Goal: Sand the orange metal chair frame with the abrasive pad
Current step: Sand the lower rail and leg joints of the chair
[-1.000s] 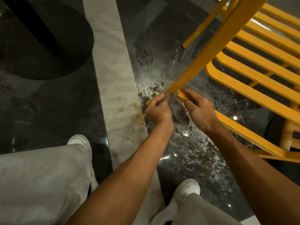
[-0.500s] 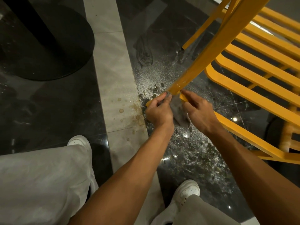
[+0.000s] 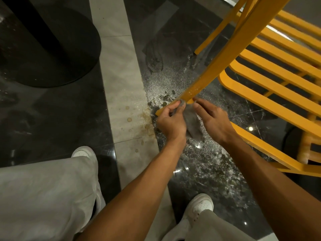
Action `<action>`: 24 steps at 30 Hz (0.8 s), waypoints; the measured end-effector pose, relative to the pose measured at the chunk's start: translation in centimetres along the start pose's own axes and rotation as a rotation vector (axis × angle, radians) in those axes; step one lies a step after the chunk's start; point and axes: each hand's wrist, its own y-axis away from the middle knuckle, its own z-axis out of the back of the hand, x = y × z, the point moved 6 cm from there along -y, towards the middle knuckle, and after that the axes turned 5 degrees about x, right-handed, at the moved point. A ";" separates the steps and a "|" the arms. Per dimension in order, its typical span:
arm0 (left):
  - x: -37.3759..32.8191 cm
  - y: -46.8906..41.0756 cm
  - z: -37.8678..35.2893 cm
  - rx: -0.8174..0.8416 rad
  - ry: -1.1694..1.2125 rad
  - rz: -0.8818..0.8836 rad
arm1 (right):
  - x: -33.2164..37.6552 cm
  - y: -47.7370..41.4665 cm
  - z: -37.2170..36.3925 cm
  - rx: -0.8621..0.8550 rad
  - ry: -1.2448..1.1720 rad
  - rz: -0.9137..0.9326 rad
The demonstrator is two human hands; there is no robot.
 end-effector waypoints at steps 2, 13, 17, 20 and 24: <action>-0.4 0.1 -0.2 0.004 -0.011 -0.043 | 0.2 0.1 0.2 -0.005 -0.011 -0.007; -2.4 0.9 -1.0 0.055 -0.118 -0.245 | -1.7 1.6 2.0 -0.088 -0.108 -0.075; -3.4 1.3 -1.3 0.090 -0.162 -0.333 | -1.8 1.3 1.8 -0.094 -0.098 -0.067; -4.0 1.5 -1.4 0.089 -0.196 -0.369 | -1.8 1.3 1.8 -0.079 -0.075 -0.064; -4.5 2.2 -1.9 0.090 -0.240 -0.408 | -2.0 1.2 1.7 -0.084 -0.088 -0.055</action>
